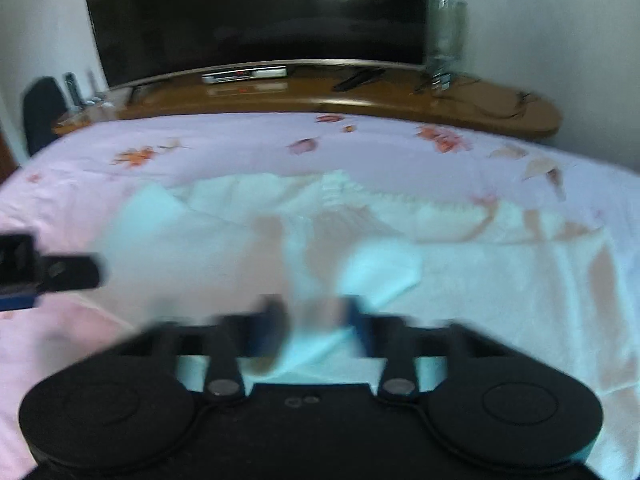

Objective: Fold small clothes

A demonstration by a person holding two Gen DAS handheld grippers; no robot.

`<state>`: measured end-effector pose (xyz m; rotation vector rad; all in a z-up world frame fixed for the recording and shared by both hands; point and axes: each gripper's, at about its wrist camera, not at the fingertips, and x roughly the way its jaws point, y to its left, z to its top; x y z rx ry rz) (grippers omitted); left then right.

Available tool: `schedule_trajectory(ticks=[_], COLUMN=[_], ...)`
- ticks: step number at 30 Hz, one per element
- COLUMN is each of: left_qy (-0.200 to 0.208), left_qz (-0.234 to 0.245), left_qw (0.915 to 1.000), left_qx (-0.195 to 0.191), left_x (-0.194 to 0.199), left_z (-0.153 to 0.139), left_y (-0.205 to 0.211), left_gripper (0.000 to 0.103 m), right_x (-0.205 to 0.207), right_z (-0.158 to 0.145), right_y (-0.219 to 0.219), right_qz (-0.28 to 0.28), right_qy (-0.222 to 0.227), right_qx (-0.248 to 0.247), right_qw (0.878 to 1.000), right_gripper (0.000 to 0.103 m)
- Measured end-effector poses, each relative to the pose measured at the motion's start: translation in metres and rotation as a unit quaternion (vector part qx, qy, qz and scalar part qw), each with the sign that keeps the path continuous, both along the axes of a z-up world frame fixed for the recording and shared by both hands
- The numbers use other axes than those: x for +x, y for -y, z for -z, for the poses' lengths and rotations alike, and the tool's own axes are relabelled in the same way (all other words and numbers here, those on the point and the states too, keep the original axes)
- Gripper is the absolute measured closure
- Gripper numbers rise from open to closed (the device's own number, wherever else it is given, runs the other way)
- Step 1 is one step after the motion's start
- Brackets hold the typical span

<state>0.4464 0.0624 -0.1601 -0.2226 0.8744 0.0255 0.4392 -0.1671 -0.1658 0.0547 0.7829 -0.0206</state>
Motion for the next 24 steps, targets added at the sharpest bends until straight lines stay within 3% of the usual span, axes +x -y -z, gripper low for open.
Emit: schedule_trajectory(ticks=[5, 9, 11, 13, 16, 20, 22, 24], left_qy=[0.013, 0.010, 0.012, 0.015, 0.017, 0.020, 0.018, 0.022], left_qz=[0.044, 0.056, 0.061, 0.066, 0.059, 0.026, 0.015, 0.007], left_qw=[0.9961, 0.9944, 0.9931, 0.9909, 0.9912, 0.9930, 0.9944, 0.9945], left_qx=[0.075, 0.089, 0.100, 0.117, 0.118, 0.113, 0.103, 0.102], left_x=[-0.009, -0.013, -0.013, -0.014, -0.014, -0.008, -0.006, -0.006], left_z=[0.008, 0.015, 0.018, 0.020, 0.022, 0.023, 0.023, 0.023], left_y=[0.019, 0.031, 0.037, 0.042, 0.042, 0.035, 0.031, 0.030], left_gripper=[0.012, 0.012, 0.012, 0.012, 0.012, 0.012, 0.012, 0.012], right_x=[-0.030, -0.041, -0.042, -0.047, -0.047, -0.041, -0.047, -0.058], right_z=[-0.015, -0.005, -0.001, -0.008, -0.016, -0.013, -0.013, -0.016], right_y=[0.069, 0.110, 0.115, 0.111, 0.110, 0.121, 0.126, 0.134], right_qz=[0.068, 0.107, 0.109, 0.112, 0.123, 0.134, 0.146, 0.158], right_qy=[0.026, 0.001, -0.014, 0.008, 0.030, 0.005, 0.006, 0.010], right_qx=[0.110, 0.127, 0.125, 0.092, 0.065, 0.096, 0.090, 0.092], right_qw=[0.991, 0.986, 0.986, 0.989, 0.990, 0.986, 0.985, 0.983], right_gripper=[0.093, 0.092, 0.078, 0.073, 0.043, 0.089, 0.096, 0.096])
